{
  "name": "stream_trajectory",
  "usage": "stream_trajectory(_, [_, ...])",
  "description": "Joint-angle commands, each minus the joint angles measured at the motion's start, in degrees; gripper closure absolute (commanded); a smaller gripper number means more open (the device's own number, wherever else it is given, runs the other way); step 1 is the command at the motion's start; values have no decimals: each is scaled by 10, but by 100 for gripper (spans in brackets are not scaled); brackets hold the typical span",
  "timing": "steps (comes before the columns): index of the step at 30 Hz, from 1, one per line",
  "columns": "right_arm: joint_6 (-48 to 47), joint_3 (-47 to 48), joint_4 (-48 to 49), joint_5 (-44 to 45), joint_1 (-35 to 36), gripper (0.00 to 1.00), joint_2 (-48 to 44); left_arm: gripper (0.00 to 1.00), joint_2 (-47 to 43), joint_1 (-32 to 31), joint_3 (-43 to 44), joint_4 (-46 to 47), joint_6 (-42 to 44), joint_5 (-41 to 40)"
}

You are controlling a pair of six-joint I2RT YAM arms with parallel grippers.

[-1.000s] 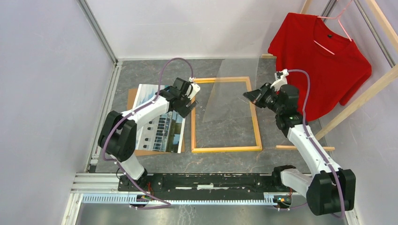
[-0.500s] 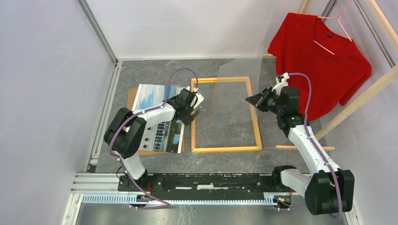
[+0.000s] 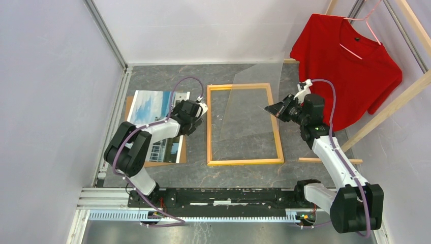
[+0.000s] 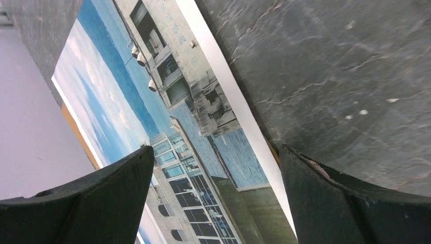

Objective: Put the photo into the frame
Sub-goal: Move the photo to the center of the board, then move the photo frame to the center of the board.

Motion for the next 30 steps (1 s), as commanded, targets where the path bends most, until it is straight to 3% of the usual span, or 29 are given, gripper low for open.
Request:
stream_trajectory(1, [5,-1,38,-15,-1,100,-5,0,30,15,9,-135,14,22])
stream_trajectory(8, [-15,23,11,-9,-2,100,-9,0,34,12,212,-263,-98,203])
stream_trajectory(13, [-21,31,-12,-14,-5,100,-20,0,93,11,292,-302,-163,333])
stream_trajectory(22, [-34,32,-42,-18,-19,100,-41,5,171,11,328,-305,-197,381])
stream_trajectory(30, [-21,24,-28,-37,-19,100,-38,26,178,11,286,-278,-173,305])
